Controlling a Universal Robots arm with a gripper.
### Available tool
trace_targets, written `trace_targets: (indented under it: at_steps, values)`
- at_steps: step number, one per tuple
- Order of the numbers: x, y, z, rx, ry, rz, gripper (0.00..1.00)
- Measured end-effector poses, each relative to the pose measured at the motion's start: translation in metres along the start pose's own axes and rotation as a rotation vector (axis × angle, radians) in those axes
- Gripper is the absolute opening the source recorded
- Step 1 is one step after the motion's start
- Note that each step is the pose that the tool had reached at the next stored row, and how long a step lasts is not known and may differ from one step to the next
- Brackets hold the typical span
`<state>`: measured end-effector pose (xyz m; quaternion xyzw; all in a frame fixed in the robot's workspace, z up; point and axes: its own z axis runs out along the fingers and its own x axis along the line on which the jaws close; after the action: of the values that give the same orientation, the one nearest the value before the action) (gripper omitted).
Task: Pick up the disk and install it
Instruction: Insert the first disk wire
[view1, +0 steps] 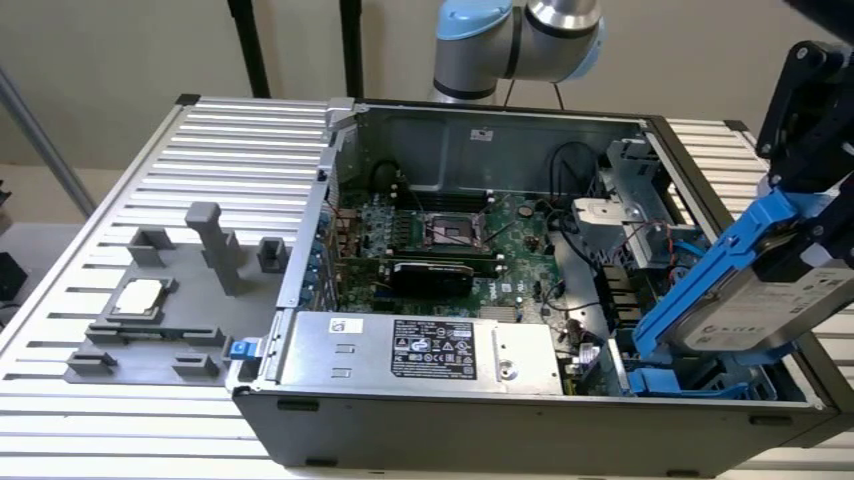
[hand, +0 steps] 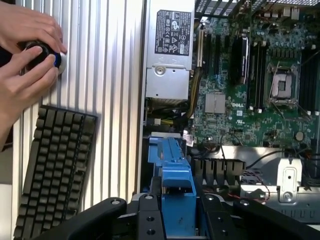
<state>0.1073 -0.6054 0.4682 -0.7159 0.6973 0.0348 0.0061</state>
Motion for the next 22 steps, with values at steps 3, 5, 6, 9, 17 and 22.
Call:
trace_targets:
  at_steps: [3,5,6,9,17,22]
  values:
    - [0.000,-0.0003,0.0045,0.0000,0.0001,0.000,0.00]
    - [-0.001,-0.0006,0.0067,0.0000,0.0002,0.000,0.00]
    - [-0.002,-0.0008,0.0076,0.0000,0.0002,0.000,0.00]
    - [-0.006,-0.0015,0.0091,0.0000,0.0003,0.000,0.00]
    - [-0.028,-0.0046,0.0126,0.0000,-0.0014,0.000,0.00]
    - [-0.034,-0.0089,0.0202,0.0000,-0.0014,0.000,0.00]
